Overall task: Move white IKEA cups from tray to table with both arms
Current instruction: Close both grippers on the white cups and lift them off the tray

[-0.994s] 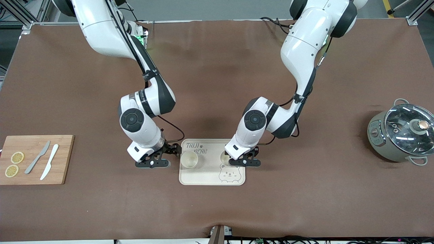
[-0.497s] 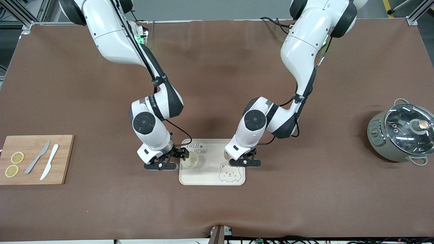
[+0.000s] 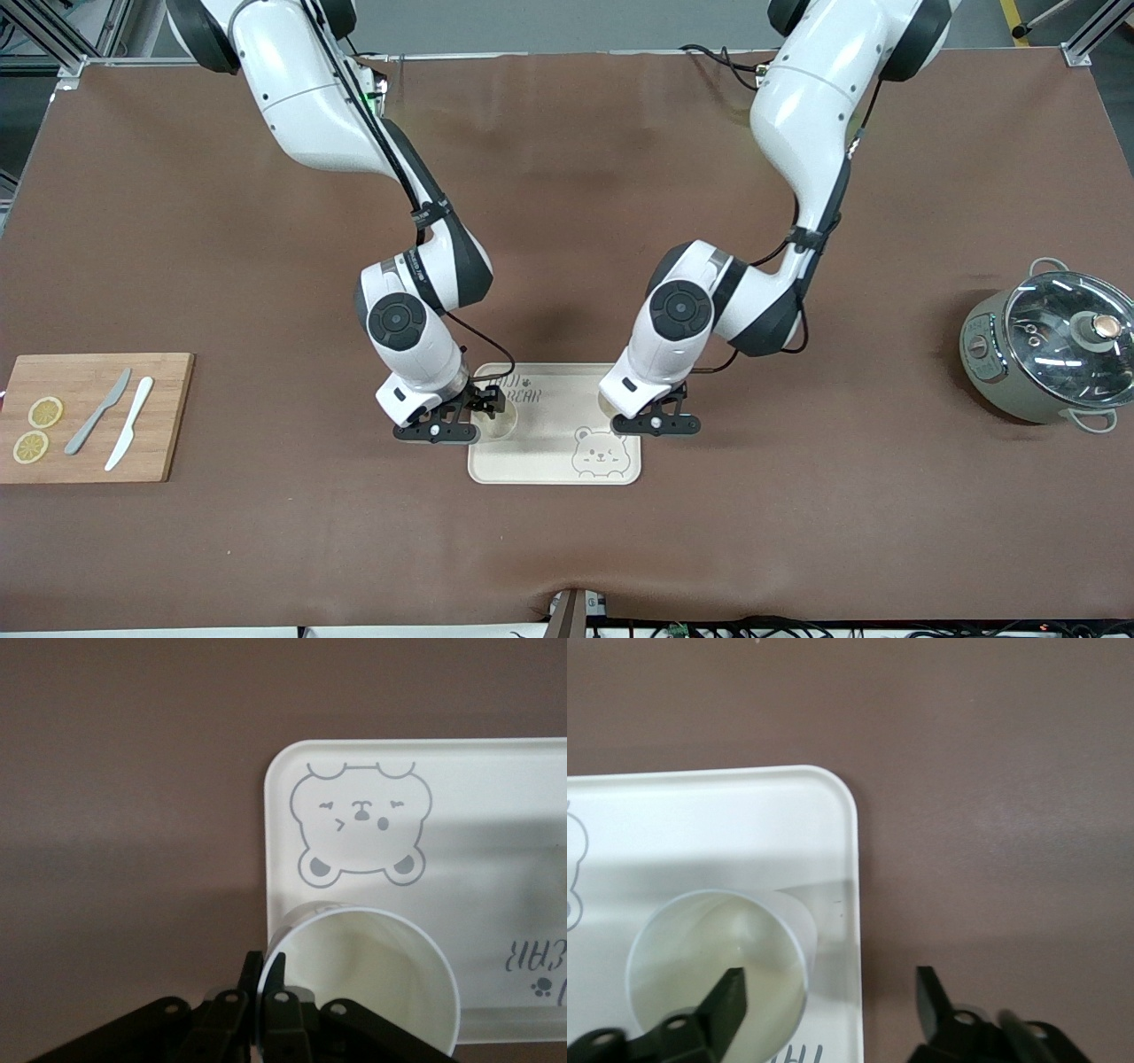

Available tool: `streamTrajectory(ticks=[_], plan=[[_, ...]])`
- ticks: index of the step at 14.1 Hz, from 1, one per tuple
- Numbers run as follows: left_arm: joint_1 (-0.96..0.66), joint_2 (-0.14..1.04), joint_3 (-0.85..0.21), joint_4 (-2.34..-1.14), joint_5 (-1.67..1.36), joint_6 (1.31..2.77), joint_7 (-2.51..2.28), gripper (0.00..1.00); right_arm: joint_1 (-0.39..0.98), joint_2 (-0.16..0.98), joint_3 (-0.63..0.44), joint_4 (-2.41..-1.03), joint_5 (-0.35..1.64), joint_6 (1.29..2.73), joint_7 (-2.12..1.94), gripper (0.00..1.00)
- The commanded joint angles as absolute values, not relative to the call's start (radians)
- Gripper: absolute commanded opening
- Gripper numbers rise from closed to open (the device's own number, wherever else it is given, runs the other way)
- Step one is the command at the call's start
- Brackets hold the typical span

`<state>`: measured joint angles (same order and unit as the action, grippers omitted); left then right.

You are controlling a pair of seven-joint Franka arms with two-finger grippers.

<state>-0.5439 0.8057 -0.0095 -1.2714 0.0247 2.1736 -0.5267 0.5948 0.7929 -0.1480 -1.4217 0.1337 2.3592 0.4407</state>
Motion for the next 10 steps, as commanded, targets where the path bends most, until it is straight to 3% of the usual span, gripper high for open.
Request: streamTrajectory(ticks=[1,5,10], plan=[[-0.491,0.604,-0.011,-1.519,0.054,2.18,-0.435,0.0,0.606,0.811,-0.153,-1.391,0.138,2.355,0.451,0.46],[-0.384,0.327,-0.018,-1.903,0.052,2.337,-0.273,0.0,0.618,0.81,-0.153,-1.391,0.138,2.355,0.454,0.01],[-0.295,0.137,-0.026,-2.224,0.038,2.503,-0.127,0.0,0.626,0.802,-0.155,-1.362,0.137,2.342,0.454,0.0]])
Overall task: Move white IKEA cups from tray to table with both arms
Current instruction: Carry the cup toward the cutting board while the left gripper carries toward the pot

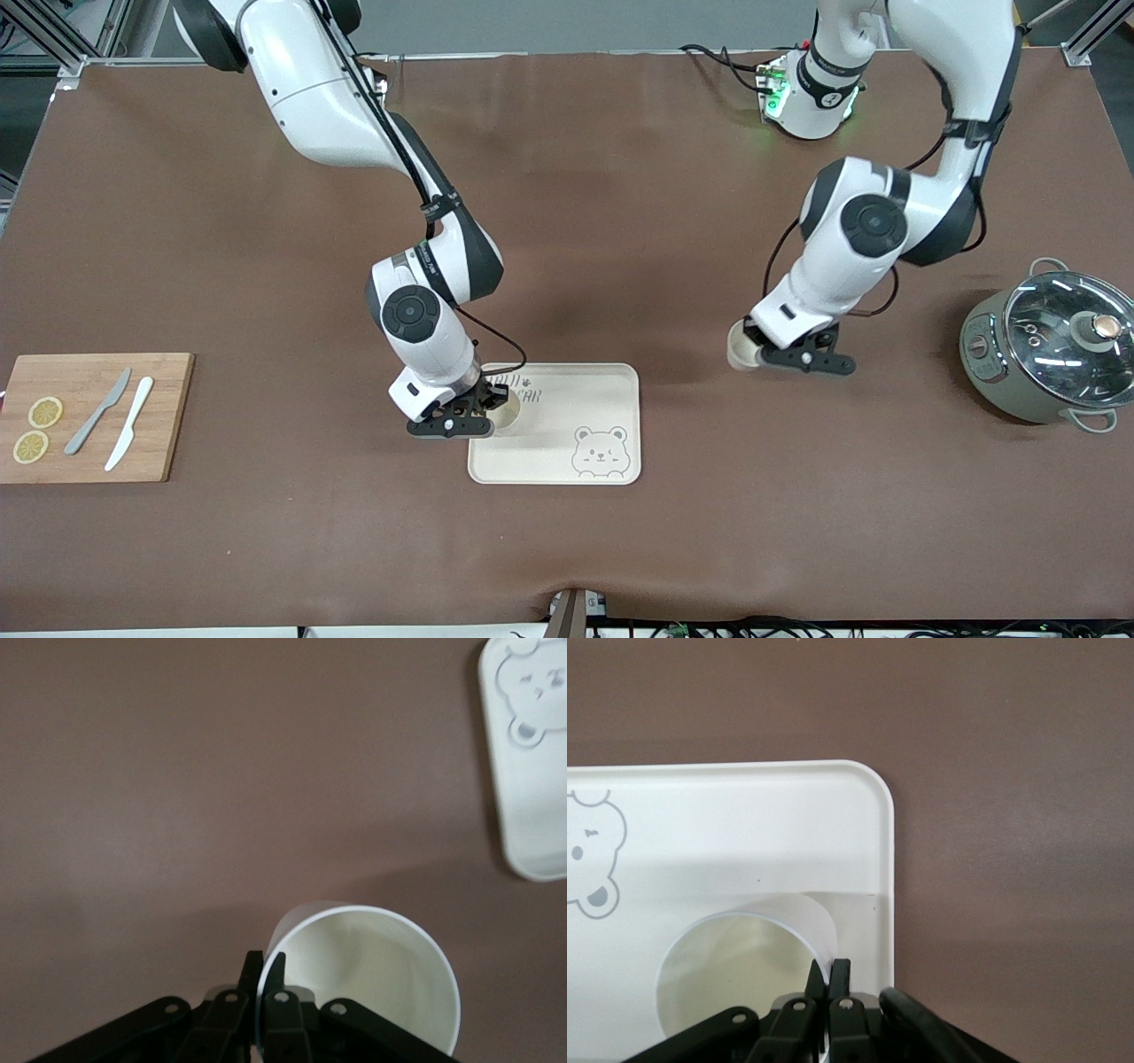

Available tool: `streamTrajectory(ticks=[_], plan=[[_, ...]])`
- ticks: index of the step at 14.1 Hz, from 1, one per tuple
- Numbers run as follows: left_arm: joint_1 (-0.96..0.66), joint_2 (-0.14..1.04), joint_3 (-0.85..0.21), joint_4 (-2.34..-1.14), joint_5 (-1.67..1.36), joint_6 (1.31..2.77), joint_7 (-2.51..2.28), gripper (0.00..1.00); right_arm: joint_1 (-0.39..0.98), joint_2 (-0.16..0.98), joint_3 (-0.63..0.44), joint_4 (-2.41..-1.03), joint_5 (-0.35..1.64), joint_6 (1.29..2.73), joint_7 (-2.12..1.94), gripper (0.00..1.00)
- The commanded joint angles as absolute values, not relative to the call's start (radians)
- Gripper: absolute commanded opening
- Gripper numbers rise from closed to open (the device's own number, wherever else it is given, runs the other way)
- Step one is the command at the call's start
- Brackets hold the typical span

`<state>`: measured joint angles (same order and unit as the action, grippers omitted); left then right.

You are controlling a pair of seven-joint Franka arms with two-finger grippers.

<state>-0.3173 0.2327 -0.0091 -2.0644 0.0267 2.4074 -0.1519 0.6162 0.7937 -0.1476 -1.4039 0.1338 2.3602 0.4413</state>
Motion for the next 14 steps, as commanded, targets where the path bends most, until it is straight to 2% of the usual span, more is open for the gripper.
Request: streamTrajectory(ticks=[1,3,5,12,14], plan=[[-0.284,0.118,-0.029,-2.273,0.038,2.543,-0.117,0.0,0.618,0.795,-0.156,-1.356,0.135,2.339,0.451,0.0],[-0.278,0.088,-0.029,-2.342,0.037,2.58,-0.103,0.0,0.589,0.775,-0.163,-1.353,0.13,2.297,0.434,0.0],[-0.265,0.084,-0.029,-2.362,0.032,2.583,-0.091,0.0,0.531,0.773,-0.163,-1.312,0.136,2.232,0.347,0.0],[-0.195,0.139,-0.028,-2.373,-0.198,2.585,0.172,0.0,0.325,0.724,-0.16,-1.298,0.144,2.106,-0.056,0.0],[-0.184,0.17,-0.026,-2.373,-0.201,2.632,0.189,0.0,0.276,0.723,-0.16,-1.298,0.143,2.086,-0.153,0.0]])
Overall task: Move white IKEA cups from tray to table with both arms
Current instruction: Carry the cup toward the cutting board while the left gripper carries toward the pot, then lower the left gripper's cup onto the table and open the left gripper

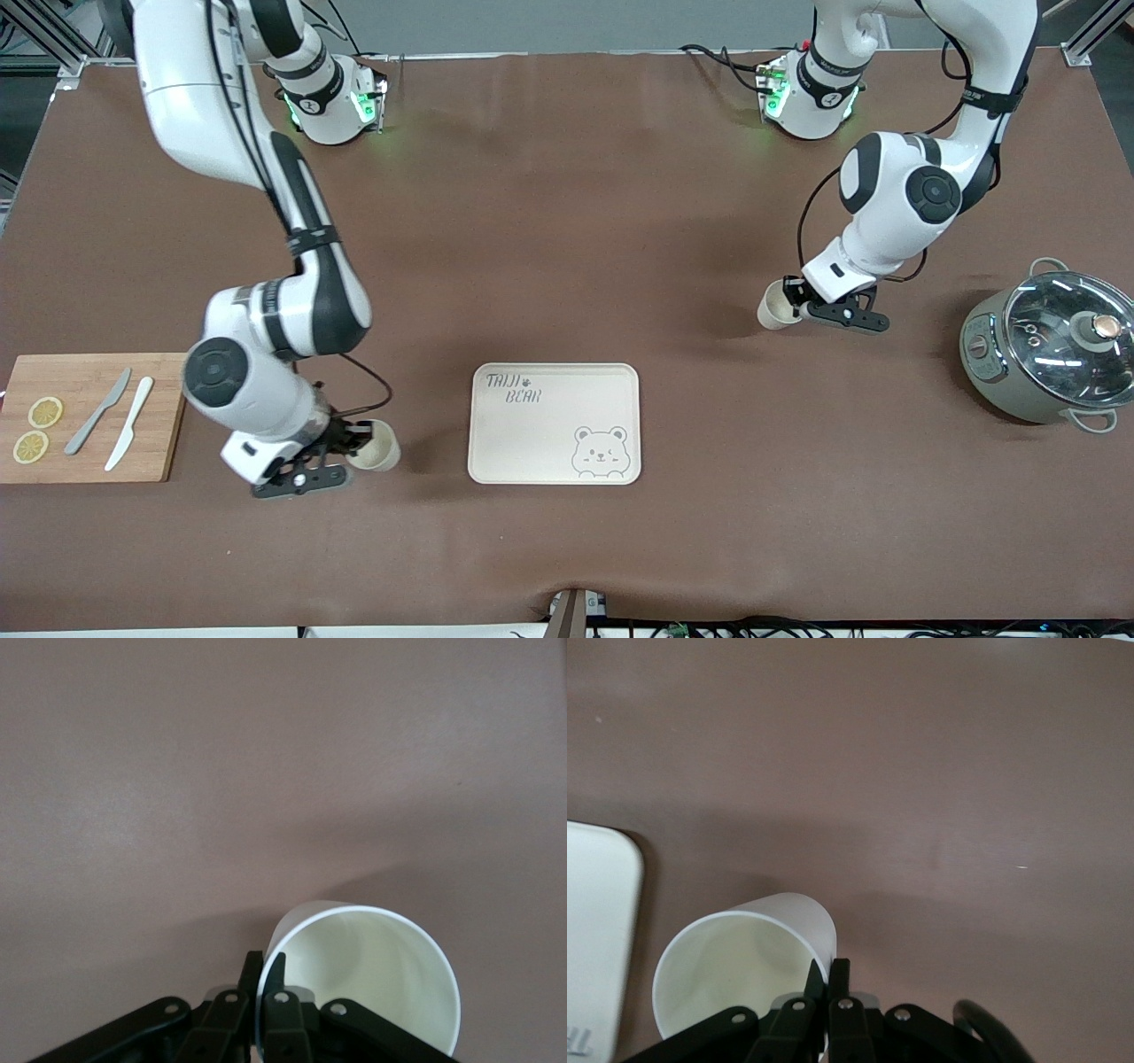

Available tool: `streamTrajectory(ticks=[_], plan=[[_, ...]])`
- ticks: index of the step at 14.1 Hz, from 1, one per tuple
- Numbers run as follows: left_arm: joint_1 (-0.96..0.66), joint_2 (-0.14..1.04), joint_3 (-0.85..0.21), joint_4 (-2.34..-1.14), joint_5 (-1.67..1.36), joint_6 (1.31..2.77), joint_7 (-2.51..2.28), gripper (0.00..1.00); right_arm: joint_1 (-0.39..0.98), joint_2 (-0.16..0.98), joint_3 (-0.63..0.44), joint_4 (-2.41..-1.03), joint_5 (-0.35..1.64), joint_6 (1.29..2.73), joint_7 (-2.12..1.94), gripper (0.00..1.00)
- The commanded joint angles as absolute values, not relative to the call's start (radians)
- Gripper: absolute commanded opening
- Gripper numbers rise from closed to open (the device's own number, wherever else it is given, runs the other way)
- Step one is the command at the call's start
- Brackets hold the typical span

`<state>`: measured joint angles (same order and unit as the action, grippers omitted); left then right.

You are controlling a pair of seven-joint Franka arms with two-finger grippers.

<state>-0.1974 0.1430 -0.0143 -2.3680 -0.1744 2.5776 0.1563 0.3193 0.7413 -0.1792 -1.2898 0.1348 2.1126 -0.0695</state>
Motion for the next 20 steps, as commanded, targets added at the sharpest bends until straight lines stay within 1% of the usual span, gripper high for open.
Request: streamTrajectory(ticks=[1,4,9,10,11,15,17,18,20], plan=[[-0.183,0.199,-0.026,-2.372,-0.201,2.666,0.205,0.0,0.246,0.724,-0.16,-1.301,0.143,2.079,-0.197,0.0],[-0.183,0.267,-0.026,-2.37,-0.201,2.762,0.215,0.0,0.157,0.732,-0.156,-1.302,0.147,2.079,-0.348,0.0],[-0.184,0.27,-0.028,-2.367,-0.201,2.769,0.216,0.0,0.057,0.752,-0.156,-1.302,0.209,2.079,-0.535,0.0],[-0.184,0.27,-0.028,-2.364,-0.201,2.767,0.219,0.21,0.048,0.759,-0.156,-1.304,0.215,2.079,-0.554,0.0],[-0.187,0.27,-0.028,-2.362,-0.202,2.769,0.222,0.99,0.045,0.765,-0.156,-1.305,0.222,2.079,-0.572,0.0],[-0.186,0.261,-0.028,-2.364,-0.202,2.767,0.213,1.0,0.032,0.798,-0.156,-1.308,0.219,2.079,-0.584,0.0],[-0.184,0.238,-0.028,-2.365,-0.202,2.757,0.209,1.0,0.031,0.81,-0.156,-1.308,0.221,2.077,-0.583,0.0],[-0.184,0.221,-0.028,-2.367,-0.202,2.737,0.206,1.0,0.029,0.813,-0.156,-1.308,0.222,2.079,-0.583,0.0],[-0.183,0.157,-0.025,-2.353,-0.204,2.619,0.203,1.0,0.028,0.821,-0.156,-1.31,0.222,2.077,-0.583,0.0]])
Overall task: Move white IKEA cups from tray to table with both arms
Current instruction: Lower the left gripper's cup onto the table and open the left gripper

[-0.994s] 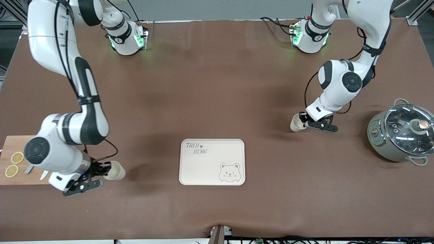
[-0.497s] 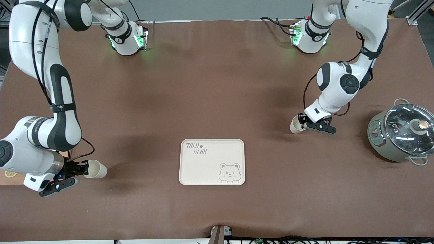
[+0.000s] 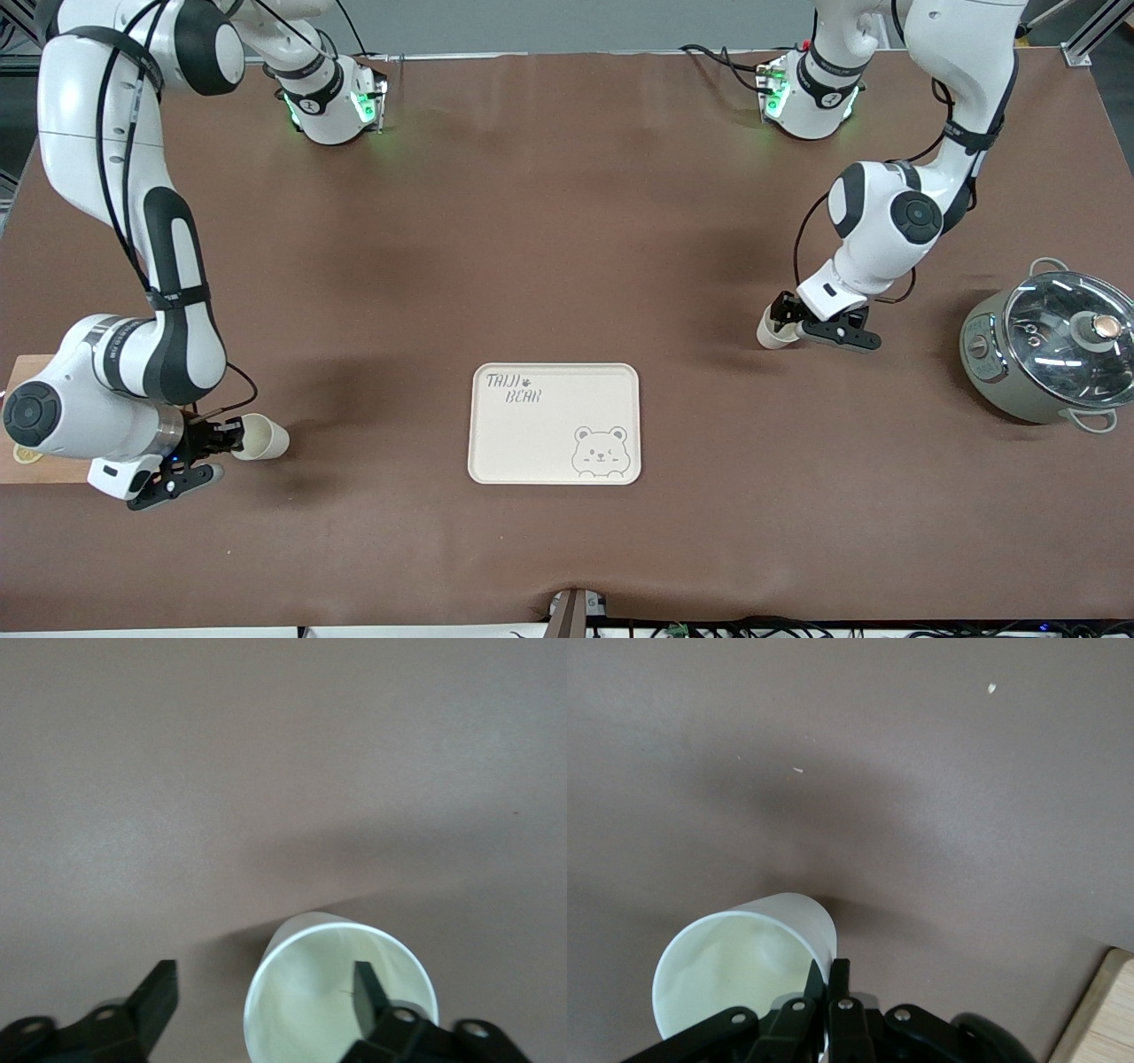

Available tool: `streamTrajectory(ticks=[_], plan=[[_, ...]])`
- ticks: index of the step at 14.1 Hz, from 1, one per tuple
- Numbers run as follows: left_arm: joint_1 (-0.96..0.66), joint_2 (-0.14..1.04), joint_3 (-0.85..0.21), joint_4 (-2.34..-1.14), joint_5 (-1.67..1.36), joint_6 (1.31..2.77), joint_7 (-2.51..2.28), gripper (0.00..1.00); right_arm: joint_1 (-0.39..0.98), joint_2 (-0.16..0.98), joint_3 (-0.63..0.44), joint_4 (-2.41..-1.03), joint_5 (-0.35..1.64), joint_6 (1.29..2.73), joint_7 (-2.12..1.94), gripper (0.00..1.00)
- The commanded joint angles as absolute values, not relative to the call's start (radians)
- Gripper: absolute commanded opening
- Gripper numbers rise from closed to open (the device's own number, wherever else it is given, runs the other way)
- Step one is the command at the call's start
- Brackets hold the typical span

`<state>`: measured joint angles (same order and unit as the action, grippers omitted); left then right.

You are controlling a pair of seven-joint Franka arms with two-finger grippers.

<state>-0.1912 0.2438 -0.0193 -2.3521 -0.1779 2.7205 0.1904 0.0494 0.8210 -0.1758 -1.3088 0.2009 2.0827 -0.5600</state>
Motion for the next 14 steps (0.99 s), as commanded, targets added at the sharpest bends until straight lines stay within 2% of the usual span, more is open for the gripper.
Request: streamTrajectory(ticks=[1,4,5,7,8,11,14], plan=[[-0.178,0.122,-0.022,-2.332,-0.204,2.544,0.198,1.0,0.028,0.827,-0.155,-1.31,0.222,2.077,-0.583,0.0],[-0.147,0.075,-0.018,-2.226,-0.202,2.315,0.189,1.0,0.029,0.834,-0.153,-1.31,0.222,2.077,-0.581,0.0],[-0.147,0.078,-0.017,-2.176,-0.201,2.26,0.166,1.0,0.029,0.836,-0.153,-1.31,0.224,2.077,-0.58,0.05],[-0.147,0.101,-0.015,-2.074,-0.199,2.209,0.112,1.0,0.029,0.836,-0.147,-1.313,0.224,2.079,-0.578,0.59],[-0.15,0.115,-0.015,-2.021,-0.199,2.195,0.063,1.0,0.029,0.836,-0.147,-1.318,0.224,2.082,-0.577,1.0],[-0.166,0.159,-0.017,-1.876,-0.189,2.128,-0.063,1.0,0.031,0.825,-0.147,-1.315,0.222,2.079,-0.578,1.0],[-0.218,0.161,-0.026,-1.801,-0.125,2.076,-0.191,1.0,0.037,0.799,-0.149,-1.307,0.219,2.079,-0.575,1.0]])
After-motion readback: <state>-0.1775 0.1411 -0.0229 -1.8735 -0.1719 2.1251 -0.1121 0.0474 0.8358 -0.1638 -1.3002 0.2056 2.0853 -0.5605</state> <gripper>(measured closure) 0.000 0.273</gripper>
